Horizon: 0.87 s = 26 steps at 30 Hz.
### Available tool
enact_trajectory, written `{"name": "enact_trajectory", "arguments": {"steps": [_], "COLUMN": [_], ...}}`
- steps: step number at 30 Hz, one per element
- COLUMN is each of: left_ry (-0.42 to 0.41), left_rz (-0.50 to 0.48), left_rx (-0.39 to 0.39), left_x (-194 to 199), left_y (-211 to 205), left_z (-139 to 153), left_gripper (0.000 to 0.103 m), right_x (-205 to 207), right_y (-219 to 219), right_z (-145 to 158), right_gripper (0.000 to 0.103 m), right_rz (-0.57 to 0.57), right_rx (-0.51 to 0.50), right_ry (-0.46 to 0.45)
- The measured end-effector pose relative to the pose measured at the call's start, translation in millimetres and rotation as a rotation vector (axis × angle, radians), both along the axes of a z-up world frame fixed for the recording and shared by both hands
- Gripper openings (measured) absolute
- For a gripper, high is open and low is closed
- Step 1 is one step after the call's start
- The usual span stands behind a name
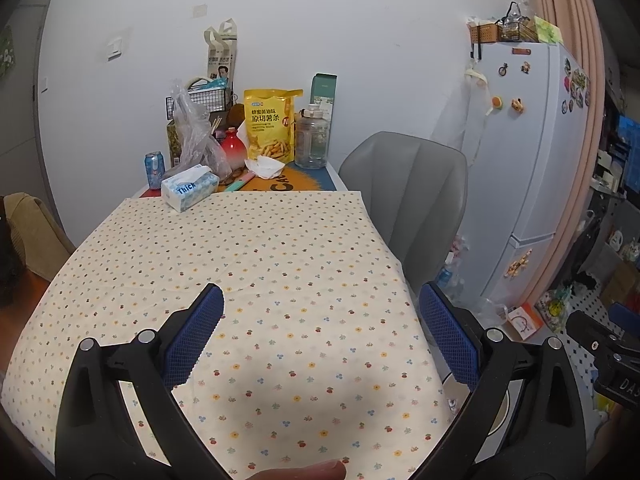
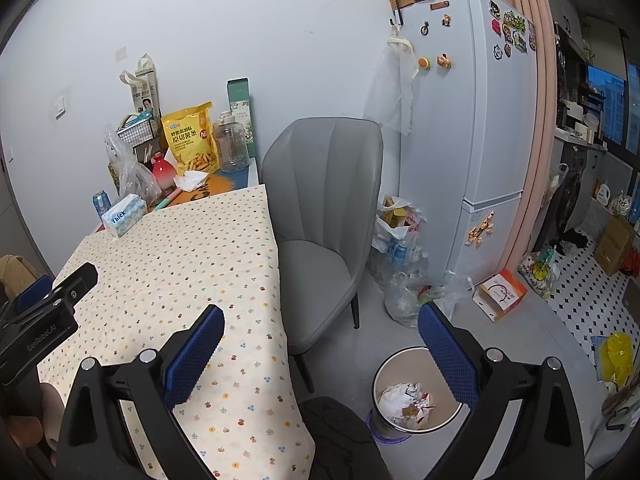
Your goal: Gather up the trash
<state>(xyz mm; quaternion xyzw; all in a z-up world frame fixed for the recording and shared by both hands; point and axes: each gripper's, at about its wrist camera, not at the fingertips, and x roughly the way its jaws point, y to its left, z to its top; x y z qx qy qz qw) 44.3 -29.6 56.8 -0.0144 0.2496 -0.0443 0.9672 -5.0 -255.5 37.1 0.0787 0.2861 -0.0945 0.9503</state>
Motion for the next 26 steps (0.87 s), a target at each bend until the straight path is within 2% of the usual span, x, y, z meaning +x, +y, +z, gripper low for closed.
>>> {"name": "enact_trajectory", "arguments": {"steps": [15, 26], "left_ry": [-0.012, 0.012], "left_rz": [0.031, 0.033], "left_rx": [0.008, -0.01], "left_x": [-8.5, -4.3], "left_y": [6.6, 18.4], "left_z": [1.4, -5.4], "left_gripper": [0.097, 0.097], "right_x": [-1.6, 0.7], "right_y": [6.1, 10.3], "right_z": [-3.9, -6.8], "right_gripper": [0.095, 0.095], "right_rz": [0.004, 0.012], "right_rx": [-0.004, -0.007], "right_ry": [0.003, 0.012]}}
